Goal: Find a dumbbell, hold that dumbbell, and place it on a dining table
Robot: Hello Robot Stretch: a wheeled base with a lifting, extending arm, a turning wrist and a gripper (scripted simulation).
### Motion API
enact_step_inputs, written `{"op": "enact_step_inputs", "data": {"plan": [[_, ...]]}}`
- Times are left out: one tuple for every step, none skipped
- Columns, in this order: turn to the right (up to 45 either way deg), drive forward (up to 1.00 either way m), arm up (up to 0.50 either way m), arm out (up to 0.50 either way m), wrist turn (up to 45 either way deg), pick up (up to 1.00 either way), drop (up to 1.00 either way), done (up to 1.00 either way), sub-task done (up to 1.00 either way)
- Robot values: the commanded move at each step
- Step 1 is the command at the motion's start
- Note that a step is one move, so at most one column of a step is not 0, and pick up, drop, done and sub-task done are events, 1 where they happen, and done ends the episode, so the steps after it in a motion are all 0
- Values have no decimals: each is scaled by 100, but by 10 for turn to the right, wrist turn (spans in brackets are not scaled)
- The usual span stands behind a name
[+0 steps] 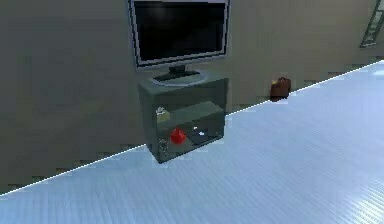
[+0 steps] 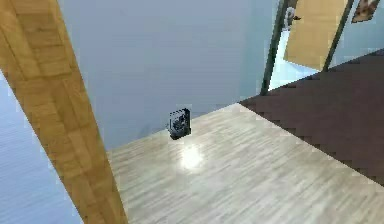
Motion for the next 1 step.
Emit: {"op": "enact_step_inputs", "data": {"plan": [[420, 0, 0, 0, 0, 0, 0, 0, 0]]}}
